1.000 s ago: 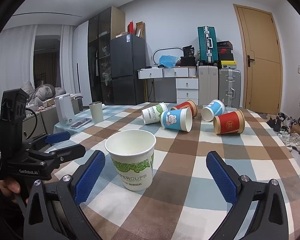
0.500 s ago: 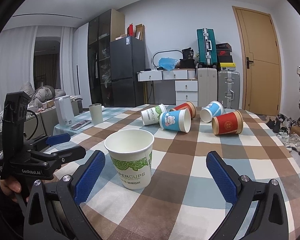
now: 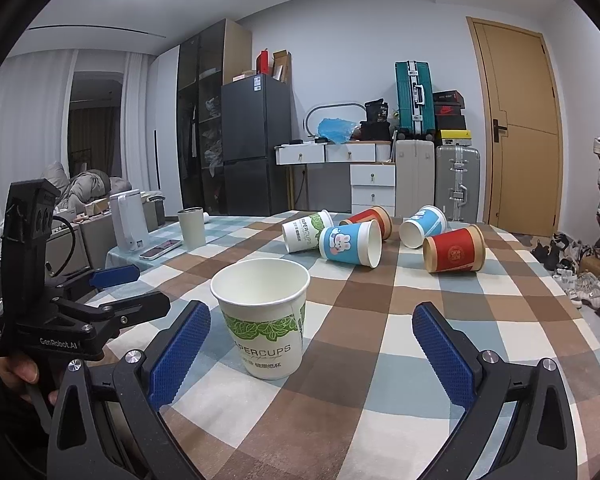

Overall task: Flip cup upright
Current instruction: 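Open the right gripper and withdraw from the upright cup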

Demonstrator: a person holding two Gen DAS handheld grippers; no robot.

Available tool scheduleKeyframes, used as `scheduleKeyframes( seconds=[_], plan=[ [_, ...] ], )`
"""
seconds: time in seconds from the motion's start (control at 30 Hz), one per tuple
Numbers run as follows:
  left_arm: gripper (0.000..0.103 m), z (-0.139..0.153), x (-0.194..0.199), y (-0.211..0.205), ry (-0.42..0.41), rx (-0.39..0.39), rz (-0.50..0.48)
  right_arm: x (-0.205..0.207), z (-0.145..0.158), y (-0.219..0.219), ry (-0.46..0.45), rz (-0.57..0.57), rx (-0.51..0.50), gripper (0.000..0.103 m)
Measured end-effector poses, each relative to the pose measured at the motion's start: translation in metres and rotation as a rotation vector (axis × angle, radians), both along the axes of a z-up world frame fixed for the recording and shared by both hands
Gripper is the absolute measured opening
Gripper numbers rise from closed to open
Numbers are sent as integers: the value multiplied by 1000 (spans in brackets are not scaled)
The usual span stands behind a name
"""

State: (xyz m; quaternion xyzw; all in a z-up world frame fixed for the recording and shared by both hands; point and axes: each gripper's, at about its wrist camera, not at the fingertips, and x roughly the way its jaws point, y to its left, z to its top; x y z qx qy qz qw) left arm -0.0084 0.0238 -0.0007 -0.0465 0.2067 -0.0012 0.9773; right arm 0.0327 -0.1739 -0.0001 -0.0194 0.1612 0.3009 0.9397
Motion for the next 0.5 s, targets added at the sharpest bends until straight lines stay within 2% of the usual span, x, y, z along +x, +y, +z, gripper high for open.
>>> scheduleKeyframes(
  seconds=[0.5],
  plan=[
    [102,3,-1,3,-6,-10,7,-1,0,3,-1,9,-13,103]
  ],
)
